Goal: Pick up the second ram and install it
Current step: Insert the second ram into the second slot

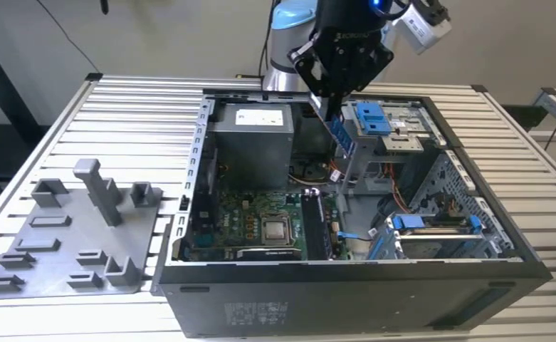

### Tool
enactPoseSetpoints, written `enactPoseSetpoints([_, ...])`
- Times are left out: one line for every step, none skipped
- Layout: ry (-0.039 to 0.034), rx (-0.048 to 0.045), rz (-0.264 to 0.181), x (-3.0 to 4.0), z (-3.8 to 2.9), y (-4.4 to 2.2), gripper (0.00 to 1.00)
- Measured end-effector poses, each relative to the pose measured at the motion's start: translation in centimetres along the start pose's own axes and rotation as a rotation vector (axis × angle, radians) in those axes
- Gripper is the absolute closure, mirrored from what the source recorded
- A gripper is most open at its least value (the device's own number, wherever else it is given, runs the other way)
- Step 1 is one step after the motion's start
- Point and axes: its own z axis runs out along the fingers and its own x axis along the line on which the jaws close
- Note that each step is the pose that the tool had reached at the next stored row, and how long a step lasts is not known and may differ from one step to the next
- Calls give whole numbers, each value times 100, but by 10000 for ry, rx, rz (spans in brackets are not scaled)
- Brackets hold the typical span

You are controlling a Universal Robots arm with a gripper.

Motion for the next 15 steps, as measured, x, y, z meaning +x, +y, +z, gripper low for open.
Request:
enactPoseSetpoints([1, 0, 86, 3, 1, 1, 86])
enactPoseSetpoints([2, -1, 228, 3, 2, 1, 86])
enactPoseSetpoints([4, -1, 390, 2, 3, 1, 86])
enactPoseSetpoints([5, -2, 519, 3, 4, 1, 86])
enactPoseSetpoints([6, -3, 642, 3, 5, 1, 86])
enactPoseSetpoints([7, -4, 814, 3, 6, 1, 86])
enactPoseSetpoints([9, -5, 992, 3, 7, 1, 86])
enactPoseSetpoints([10, -6, 1144, 4, 9, 1, 86])
enactPoseSetpoints([12, -7, 1295, 4, 10, 1, 86])
enactPoseSetpoints([13, -7, 1463, 4, 11, 1, 86])
enactPoseSetpoints([15, -9, 1633, 4, 13, 1, 86])
enactPoseSetpoints([16, -9, 1802, 4, 14, 1, 86])
enactPoseSetpoints([17, -10, 1963, 3, 15, 1, 86])
enactPoseSetpoints([19, -9, 2117, 4, 16, 1, 86])
enactPoseSetpoints([20, -9, 2269, 4, 17, 1, 86])
